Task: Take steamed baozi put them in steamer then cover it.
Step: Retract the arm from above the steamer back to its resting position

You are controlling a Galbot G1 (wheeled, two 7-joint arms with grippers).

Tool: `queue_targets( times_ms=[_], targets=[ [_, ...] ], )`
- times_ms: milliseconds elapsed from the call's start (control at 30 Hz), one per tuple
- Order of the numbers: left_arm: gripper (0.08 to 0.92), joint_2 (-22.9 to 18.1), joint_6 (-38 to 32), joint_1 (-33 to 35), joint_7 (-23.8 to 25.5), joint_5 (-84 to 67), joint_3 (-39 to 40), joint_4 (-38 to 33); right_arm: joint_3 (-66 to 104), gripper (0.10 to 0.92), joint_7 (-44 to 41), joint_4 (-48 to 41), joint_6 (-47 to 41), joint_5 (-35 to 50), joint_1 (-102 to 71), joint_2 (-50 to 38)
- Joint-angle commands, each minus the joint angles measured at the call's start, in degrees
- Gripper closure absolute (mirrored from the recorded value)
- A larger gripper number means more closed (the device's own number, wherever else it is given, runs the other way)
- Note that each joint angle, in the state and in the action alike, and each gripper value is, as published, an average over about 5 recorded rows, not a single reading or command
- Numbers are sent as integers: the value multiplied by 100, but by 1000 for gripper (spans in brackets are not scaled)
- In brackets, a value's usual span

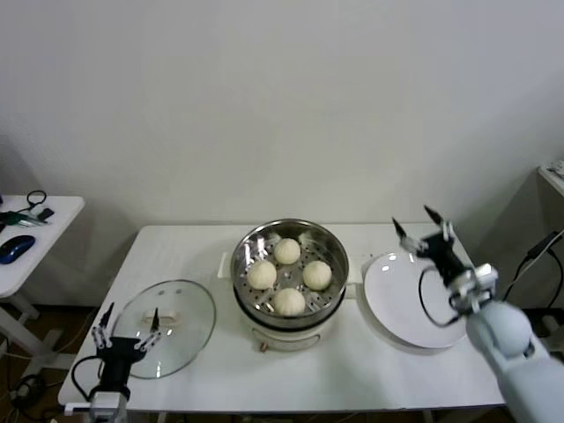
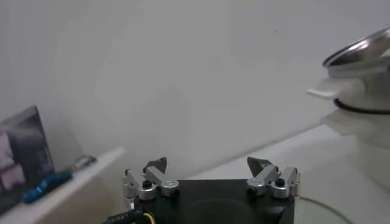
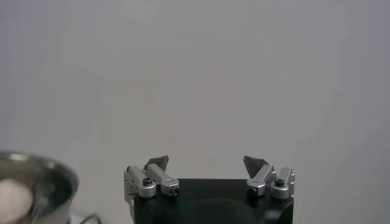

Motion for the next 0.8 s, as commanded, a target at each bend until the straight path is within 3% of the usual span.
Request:
queue_targets(
  times_ms=[33, 133, 333, 800],
  targets=[
    [177, 214, -348, 67, -965, 1890, -28, 69, 1210, 203, 353, -72, 1553, -904, -2327, 1450],
    [177, 390, -510, 87, -1633, 3822, -112, 262, 1150, 203, 478, -117, 1525, -899, -2341, 1499],
    [177, 495, -169, 74, -2126, 5965, 62, 1039, 1060, 203, 564, -96, 1410, -878, -2345, 1586],
    [177, 265, -53, -779, -2179, 6798, 168, 2612, 1016, 203, 608, -167, 1427, -986, -2306, 1693]
  ],
)
